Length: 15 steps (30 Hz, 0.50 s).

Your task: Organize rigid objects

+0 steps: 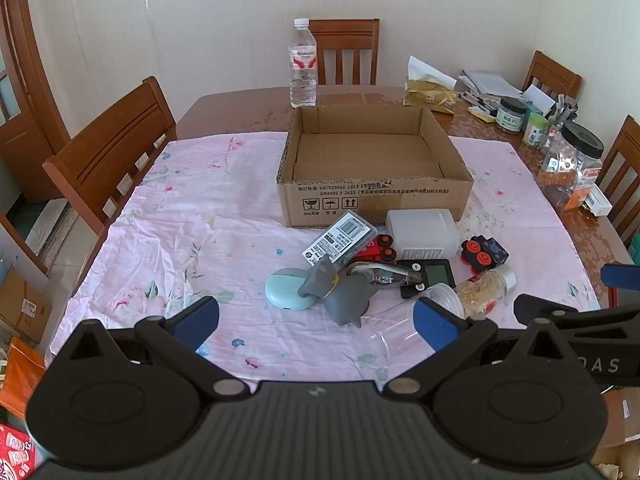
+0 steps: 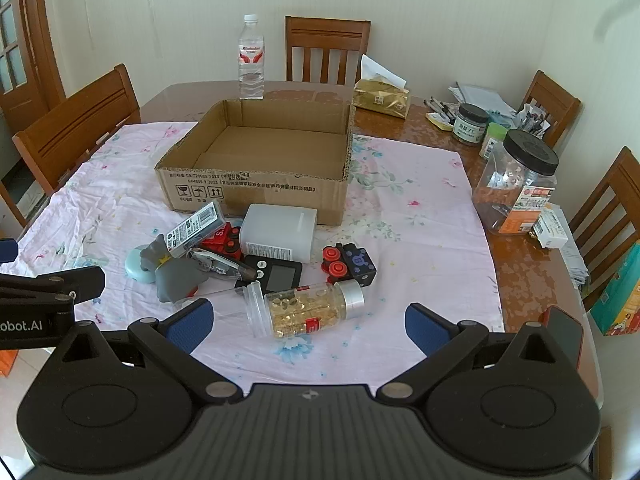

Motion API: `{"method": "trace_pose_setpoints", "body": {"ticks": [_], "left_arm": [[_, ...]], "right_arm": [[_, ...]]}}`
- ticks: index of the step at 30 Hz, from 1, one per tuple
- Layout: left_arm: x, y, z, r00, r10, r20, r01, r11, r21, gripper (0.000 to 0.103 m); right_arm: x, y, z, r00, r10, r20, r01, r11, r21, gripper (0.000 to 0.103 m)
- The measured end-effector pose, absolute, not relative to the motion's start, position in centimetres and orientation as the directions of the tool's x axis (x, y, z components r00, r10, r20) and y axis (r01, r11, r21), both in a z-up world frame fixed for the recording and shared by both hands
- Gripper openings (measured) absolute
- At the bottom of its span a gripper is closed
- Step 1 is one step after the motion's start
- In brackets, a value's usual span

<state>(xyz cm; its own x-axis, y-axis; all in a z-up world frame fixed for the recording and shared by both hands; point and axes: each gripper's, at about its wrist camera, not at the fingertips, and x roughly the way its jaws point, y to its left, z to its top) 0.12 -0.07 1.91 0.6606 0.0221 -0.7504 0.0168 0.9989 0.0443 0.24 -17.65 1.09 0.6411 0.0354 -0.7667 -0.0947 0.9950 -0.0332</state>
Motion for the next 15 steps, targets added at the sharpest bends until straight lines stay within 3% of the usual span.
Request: {"method": "trace_pose_setpoints", "body": {"ticks": [15], "left_arm": [[0.02, -0.23, 1.86, 0.664, 0.024, -0.748, 0.014, 0.999, 0.044, 0.103]], "right_arm": [[0.08, -17.86, 0.92, 0.642, 0.044, -0.766, -0.11, 0.993, -0.035, 0.103]]}}
